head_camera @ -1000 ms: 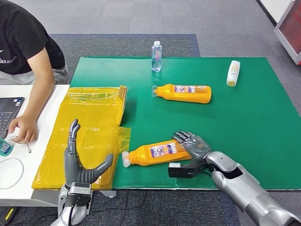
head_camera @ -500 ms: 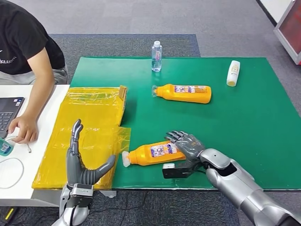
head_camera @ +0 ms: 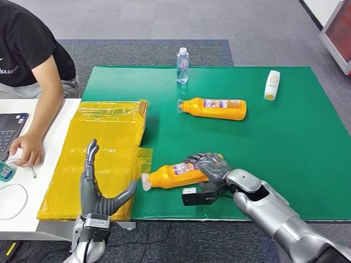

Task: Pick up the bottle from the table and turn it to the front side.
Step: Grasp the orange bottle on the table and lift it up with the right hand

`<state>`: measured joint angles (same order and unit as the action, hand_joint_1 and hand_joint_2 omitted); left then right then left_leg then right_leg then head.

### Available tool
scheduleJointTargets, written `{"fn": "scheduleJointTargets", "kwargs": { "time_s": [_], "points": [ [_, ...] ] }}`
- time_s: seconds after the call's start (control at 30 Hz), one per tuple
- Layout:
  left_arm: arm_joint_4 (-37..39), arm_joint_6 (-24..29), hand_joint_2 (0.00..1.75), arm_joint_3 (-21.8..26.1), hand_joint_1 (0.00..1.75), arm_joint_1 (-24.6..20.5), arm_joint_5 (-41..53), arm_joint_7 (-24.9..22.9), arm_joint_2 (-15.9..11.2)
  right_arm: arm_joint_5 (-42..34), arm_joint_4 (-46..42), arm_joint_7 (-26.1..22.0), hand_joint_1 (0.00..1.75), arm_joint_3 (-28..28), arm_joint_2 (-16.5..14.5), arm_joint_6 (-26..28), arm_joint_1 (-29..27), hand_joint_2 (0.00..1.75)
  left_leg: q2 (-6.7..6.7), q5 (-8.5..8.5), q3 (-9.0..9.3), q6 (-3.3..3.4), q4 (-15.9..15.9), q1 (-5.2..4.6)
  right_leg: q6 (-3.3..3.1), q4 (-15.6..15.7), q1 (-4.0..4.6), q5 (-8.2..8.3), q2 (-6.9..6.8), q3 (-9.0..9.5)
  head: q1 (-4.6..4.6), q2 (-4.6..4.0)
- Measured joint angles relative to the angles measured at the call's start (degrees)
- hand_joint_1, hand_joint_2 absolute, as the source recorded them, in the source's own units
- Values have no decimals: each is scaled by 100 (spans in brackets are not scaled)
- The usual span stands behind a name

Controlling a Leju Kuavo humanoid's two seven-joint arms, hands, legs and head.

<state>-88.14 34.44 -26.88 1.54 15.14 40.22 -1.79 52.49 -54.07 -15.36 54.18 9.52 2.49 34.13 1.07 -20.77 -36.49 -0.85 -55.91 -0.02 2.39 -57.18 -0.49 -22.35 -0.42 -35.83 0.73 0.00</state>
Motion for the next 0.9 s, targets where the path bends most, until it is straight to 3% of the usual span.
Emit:
{"fn": "scheduleJointTargets", "kwargs": {
  "time_s": [0.13, 0.2, 0.27, 0.33, 0.6, 0.9],
  "points": [
    [1, 68, 175, -7, 0, -14, -21, 0, -4, -206, 62, -41, 158, -83, -4, 410, -148, 175, 0, -1, 3, 0, 0, 0, -1, 0, 0, -1, 0, 2, -1, 0],
    [1, 80, 175, -7, 0, -18, -33, 0, -12, -261, 123, -60, 139, -157, -11, 574, -231, 175, 0, -2, 6, -1, 0, 0, -1, 1, 0, -2, 0, 4, 0, 0],
    [1, 81, 175, -7, 0, -20, -45, 0, -24, -276, 200, -72, 61, -227, -23, 685, -285, 175, 0, -3, 14, 0, 0, 0, -2, 1, 0, -5, 0, 11, 1, 0],
    [1, 78, 175, -6, 0, -18, -44, 0, -40, -263, 298, -37, 0, -288, -42, 737, -333, 175, 0, -7, 24, 2, 0, 0, -2, 2, 0, -10, -2, 22, 1, 0],
    [1, 3, 175, 38, 0, 61, 77, 0, -116, -15, 670, 275, 0, -444, -125, 941, -546, 175, 2, -16, 60, 3, 0, 0, -7, 4, -1, -18, 0, 48, 0, 0],
    [-1, -167, 175, 62, 0, 82, 295, 0, -144, 260, 804, 285, 0, -557, -215, 1063, -613, 175, 1, -37, 124, 2, 0, 1, -26, 5, -1, -54, -1, 99, 0, 0]
  ]
}}
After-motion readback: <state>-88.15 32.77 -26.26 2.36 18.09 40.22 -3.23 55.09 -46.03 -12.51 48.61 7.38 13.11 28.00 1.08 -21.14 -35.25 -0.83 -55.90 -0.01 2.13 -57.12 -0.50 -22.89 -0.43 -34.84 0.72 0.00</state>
